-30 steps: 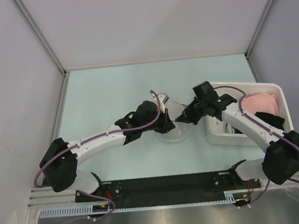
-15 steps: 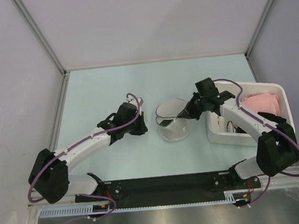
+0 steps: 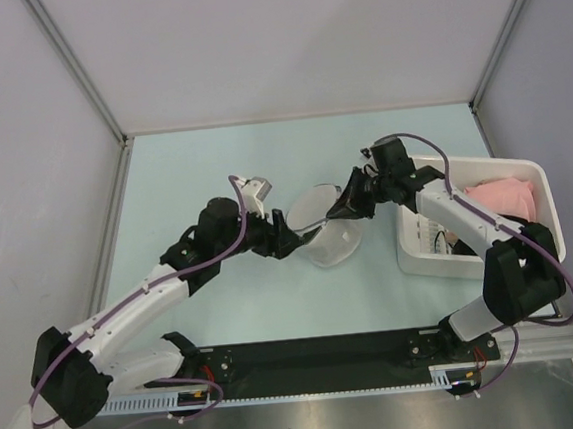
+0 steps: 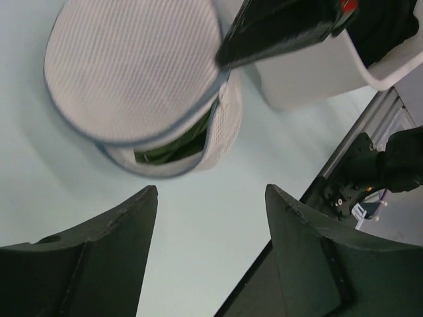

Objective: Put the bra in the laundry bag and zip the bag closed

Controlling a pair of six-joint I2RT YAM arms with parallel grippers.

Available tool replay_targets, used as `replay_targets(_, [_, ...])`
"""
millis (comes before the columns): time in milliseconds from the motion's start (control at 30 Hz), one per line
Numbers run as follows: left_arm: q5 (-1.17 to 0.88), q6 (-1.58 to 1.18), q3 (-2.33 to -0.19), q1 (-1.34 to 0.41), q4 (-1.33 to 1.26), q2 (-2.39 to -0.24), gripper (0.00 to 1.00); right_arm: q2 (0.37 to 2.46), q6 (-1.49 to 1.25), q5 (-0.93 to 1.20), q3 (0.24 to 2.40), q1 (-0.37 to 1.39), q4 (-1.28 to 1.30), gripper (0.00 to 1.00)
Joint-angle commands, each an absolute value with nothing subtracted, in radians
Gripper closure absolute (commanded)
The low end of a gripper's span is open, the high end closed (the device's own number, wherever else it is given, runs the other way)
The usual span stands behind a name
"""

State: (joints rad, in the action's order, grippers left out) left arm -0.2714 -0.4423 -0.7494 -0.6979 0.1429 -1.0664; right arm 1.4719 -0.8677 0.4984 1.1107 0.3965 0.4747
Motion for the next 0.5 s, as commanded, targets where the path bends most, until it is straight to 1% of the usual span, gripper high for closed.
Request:
replay_targets(0, [-0.296, -0.306, -0.873, -0.699, 0.116, -1.152, 0.28, 1.514, -0.677, 0.762, 1.118, 0.388, 0.373, 0.97])
replay_targets(100, [-0.32, -0.2, -0.939, -0.7, 0.129, -1.206, 0.29, 1.496, -0.623, 0.834, 1.097, 0.385, 0.351, 0.94])
replay_targets(167, [-0.382, -0.124, -0.948, -0.7, 0.114, -1.247, 0.3, 1.49, -0.62, 0.86, 1.085, 0.38, 0.327, 0.93])
replay_targets(200, [-0.444, -0.108, -0.954, -0.699, 0.112, -1.259, 0.31, 1.485, -0.626, 0.894, 1.077, 0.379, 0.309, 0.93])
replay_targets(300, [-0.526, -0.057, -0.962, -0.701, 0.13, -1.296, 0.37, 1.471, -0.664, 0.934, 1.052, 0.376, 0.238, 0.93])
replay_targets(333, [-0.529, -0.043, -0.957, -0.701, 0.132, -1.301, 0.39, 1.471, -0.692, 0.948, 1.037, 0.377, 0.191, 0.92])
replay_targets(400, [-0.528, -0.034, -0.948, -0.701, 0.136, -1.302, 0.42, 1.471, -0.718, 0.968, 1.025, 0.377, 0.155, 0.92])
replay_targets(467, [-0.511, -0.018, -0.94, -0.71, 0.137, -1.301, 0.51, 1.476, -0.753, 0.985, 1.006, 0.376, 0.106, 0.92])
